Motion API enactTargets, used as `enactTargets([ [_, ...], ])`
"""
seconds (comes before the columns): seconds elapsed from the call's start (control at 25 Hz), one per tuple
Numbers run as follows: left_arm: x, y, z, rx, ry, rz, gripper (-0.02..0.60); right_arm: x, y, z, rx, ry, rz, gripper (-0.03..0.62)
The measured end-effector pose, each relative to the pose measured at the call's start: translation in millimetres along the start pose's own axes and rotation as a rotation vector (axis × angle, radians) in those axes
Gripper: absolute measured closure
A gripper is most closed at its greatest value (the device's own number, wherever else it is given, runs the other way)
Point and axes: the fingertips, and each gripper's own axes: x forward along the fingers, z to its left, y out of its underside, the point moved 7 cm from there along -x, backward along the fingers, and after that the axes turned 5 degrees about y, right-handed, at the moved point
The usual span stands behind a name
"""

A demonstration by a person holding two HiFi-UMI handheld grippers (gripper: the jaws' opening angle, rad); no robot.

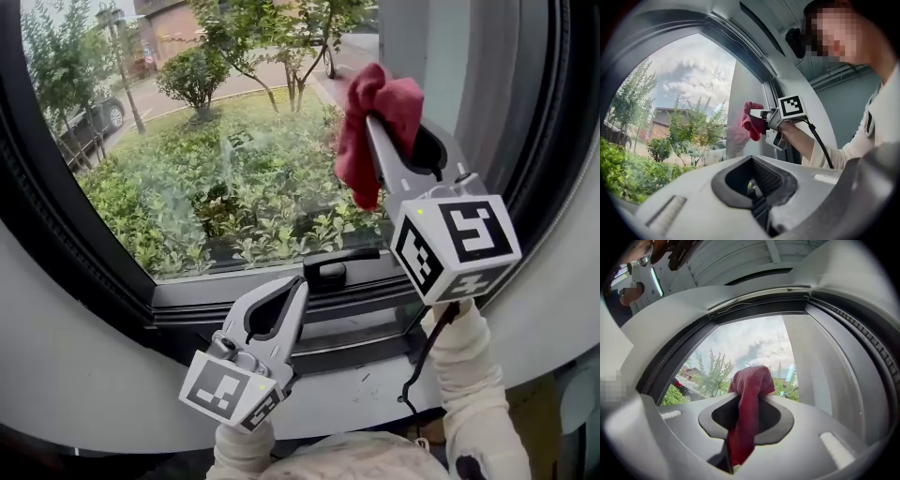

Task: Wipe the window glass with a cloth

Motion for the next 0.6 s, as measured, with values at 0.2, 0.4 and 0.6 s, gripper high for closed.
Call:
enactTargets([
  [0.2, -28, -3, 19, 0.000, -0.029, -0.002, 0.581, 14, -6, 51, -0.030, -0.052, -0.004, 0.490],
  [0.4, -50, -3, 33, -0.003, -0.044, -0.004, 0.581, 19, -6, 77, -0.033, -0.061, -0.010, 0.491],
  [0.6, -56, -1, 32, -0.012, -0.042, 0.008, 0.581, 8, 17, 84, -0.019, -0.054, 0.018, 0.490],
])
